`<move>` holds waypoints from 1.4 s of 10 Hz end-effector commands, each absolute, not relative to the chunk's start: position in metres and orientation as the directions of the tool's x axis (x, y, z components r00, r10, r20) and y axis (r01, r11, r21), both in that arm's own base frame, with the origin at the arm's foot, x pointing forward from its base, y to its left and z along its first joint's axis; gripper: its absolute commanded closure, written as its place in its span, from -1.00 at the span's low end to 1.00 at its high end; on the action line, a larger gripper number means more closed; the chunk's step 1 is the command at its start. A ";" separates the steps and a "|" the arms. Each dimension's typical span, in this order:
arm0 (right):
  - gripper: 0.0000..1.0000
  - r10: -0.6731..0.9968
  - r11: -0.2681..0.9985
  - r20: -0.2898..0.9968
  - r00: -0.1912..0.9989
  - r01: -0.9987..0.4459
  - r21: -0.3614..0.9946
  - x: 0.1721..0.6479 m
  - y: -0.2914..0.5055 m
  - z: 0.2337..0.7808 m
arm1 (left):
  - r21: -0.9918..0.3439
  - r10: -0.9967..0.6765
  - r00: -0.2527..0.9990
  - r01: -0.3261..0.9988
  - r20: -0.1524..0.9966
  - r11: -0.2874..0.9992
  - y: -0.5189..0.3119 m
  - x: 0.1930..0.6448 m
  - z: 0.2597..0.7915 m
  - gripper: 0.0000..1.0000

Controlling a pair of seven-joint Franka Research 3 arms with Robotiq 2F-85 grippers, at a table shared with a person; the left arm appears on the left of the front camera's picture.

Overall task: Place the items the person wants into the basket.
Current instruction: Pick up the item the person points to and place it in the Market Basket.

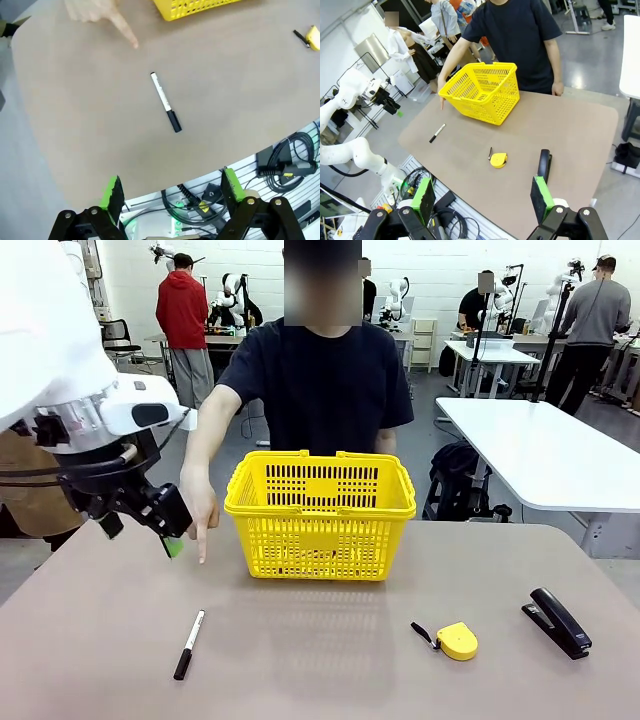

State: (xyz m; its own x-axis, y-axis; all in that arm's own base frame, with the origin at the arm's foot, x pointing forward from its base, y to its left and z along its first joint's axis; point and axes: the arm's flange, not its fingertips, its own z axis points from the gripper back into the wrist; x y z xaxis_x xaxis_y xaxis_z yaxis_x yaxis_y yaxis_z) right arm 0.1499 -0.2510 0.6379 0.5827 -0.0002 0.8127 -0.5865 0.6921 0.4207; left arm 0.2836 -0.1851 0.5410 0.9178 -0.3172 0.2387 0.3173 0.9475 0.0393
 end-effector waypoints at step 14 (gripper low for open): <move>-1.00 -0.007 0.680 0.824 0.566 -0.601 0.419 0.151 -0.251 0.639 | 0.045 -0.202 0.972 0.198 0.121 0.979 -0.214 0.287 0.405 -1.00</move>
